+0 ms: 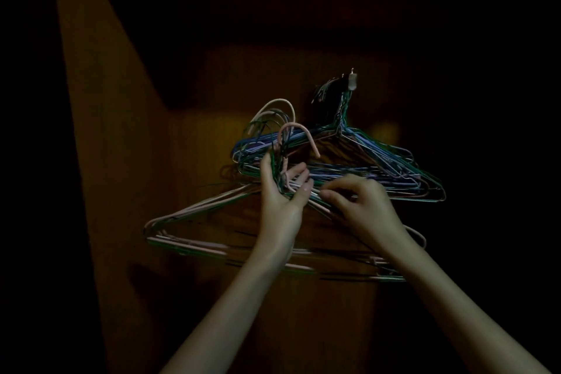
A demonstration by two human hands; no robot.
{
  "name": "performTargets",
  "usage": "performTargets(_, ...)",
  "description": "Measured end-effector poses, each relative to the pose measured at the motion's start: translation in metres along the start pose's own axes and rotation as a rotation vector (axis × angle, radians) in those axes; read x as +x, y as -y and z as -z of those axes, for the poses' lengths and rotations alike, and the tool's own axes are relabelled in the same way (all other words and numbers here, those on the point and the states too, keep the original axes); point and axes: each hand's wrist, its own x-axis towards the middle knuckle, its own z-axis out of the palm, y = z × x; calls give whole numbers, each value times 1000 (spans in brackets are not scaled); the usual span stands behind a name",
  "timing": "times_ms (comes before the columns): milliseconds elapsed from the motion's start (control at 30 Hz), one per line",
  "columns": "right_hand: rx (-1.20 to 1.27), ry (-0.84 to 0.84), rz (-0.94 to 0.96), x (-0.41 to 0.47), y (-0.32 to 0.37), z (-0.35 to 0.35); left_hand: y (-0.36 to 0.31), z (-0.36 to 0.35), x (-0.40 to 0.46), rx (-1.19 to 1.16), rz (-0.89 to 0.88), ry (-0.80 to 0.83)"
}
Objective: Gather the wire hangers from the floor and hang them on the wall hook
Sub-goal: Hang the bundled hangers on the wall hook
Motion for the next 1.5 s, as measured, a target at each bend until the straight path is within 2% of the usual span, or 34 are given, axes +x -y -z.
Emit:
performTargets(167, -1, -37, -40, -11, 3, -4, 0, 6, -9, 23, 43, 58)
performTargets(367, 56, -168, -77, -9, -3, 7, 6, 6, -14, 7, 100, 110)
performTargets(567, -121, -250, -110, 3, -20, 24, 5, 2, -6, 17, 30, 115)
performTargets(933, -149, -410, -138, 52, -50, 60, 11, -15, 26, 70, -26, 109)
performTargets(1200, -168, -347, -208, 84, -78, 46, 18, -22, 47, 77, -79, 102)
performTargets(1500, -38, -229, -126, 105, -92, 39, 27, -16, 62, 61, -84, 45)
